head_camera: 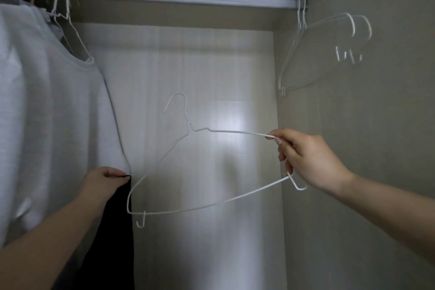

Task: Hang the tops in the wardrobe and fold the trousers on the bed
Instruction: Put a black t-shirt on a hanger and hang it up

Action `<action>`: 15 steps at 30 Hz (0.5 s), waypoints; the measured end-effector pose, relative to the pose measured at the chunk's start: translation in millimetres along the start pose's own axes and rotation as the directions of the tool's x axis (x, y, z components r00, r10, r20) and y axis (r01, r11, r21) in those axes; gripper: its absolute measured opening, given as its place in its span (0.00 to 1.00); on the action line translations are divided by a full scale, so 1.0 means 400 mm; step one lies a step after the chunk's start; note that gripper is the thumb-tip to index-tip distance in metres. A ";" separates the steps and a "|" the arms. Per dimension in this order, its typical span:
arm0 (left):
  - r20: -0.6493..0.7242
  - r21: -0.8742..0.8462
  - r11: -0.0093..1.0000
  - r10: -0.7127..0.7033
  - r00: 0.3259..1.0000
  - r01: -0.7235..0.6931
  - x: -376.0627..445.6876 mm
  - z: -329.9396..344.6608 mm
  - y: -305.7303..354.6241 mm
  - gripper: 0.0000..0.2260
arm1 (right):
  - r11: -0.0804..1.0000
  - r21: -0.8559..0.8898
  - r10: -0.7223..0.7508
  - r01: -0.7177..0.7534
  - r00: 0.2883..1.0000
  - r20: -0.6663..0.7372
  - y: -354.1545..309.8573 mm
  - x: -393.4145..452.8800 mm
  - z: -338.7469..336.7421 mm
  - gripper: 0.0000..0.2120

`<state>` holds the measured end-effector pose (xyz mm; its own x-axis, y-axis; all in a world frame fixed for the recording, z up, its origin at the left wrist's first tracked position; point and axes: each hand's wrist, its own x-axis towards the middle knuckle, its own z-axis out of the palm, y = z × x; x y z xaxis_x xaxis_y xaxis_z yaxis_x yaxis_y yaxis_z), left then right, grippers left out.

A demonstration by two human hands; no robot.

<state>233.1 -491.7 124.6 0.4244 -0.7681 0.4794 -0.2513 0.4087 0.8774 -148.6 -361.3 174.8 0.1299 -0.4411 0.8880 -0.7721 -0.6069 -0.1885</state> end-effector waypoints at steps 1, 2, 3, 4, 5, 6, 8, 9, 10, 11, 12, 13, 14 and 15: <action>-0.016 0.026 0.999 0.023 1.000 -0.023 0.002 0.000 -0.005 0.04 | 1.000 0.005 0.000 0.000 1.000 0.004 -0.003 -0.003 0.001 0.12; -0.025 0.039 0.999 0.036 0.999 -0.035 0.005 0.001 -0.010 0.05 | 1.000 0.007 0.001 -0.001 1.000 0.005 -0.007 -0.006 0.002 0.12; -0.031 0.048 0.998 0.041 0.999 -0.039 0.009 0.002 -0.017 0.05 | 1.000 0.007 0.000 0.000 1.000 0.003 -0.012 -0.009 0.002 0.13; -0.033 0.057 0.998 0.044 0.998 -0.042 0.012 0.002 -0.022 0.06 | 1.000 0.007 -0.002 0.002 1.000 0.001 -0.017 -0.010 0.003 0.13; -0.032 0.076 0.996 0.054 0.998 -0.051 0.014 0.001 -0.028 0.07 | 1.000 0.006 -0.004 0.004 1.000 0.000 -0.021 -0.012 0.005 0.13; -0.030 0.103 0.993 0.069 0.997 -0.065 0.013 0.001 -0.030 0.06 | 1.000 0.003 -0.004 0.004 1.000 0.003 -0.025 -0.014 0.007 0.13; -0.025 0.157 0.983 0.099 0.995 -0.094 0.005 0.006 -0.031 0.05 | 1.000 -0.002 0.005 -0.005 1.000 0.009 -0.033 -0.019 0.016 0.12; -0.011 0.185 0.976 0.120 0.993 -0.116 -0.001 0.010 -0.027 0.04 | 1.000 -0.004 0.011 -0.011 1.000 0.011 -0.037 -0.020 0.021 0.11; 0.008 0.209 0.968 0.137 0.991 -0.136 -0.007 0.015 -0.022 0.06 | 1.000 -0.010 0.016 -0.016 1.000 0.014 -0.040 -0.023 0.026 0.11; 0.027 0.230 0.962 0.146 0.989 -0.148 -0.014 0.022 -0.016 0.08 | 1.000 -0.023 0.020 -0.019 1.000 0.021 -0.044 -0.026 0.031 0.11; 0.044 0.251 0.955 0.153 0.987 -0.159 -0.019 0.028 -0.009 0.09 | 0.999 -0.044 0.022 -0.020 0.999 0.028 -0.048 -0.028 0.036 0.11; 0.065 0.276 0.944 0.168 0.984 -0.179 -0.024 0.036 -0.001 0.10 | 0.997 -0.067 0.024 -0.021 0.999 0.034 -0.052 -0.030 0.039 0.12; 0.086 0.298 0.933 0.183 0.979 -0.200 -0.028 0.044 0.007 0.10 | 0.996 -0.086 0.026 -0.023 0.999 0.036 -0.056 -0.032 0.043 0.12; 0.103 0.311 0.925 0.193 0.976 -0.216 -0.034 0.051 0.017 0.10 | 0.995 -0.098 0.028 -0.024 0.999 0.034 -0.060 -0.032 0.046 0.13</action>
<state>207.8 -488.6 123.9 0.2755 -0.7215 0.6353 -0.5950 0.3910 0.7022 -120.2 -353.2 160.1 0.1295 -0.4796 0.8679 -0.8324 -0.5282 -0.1678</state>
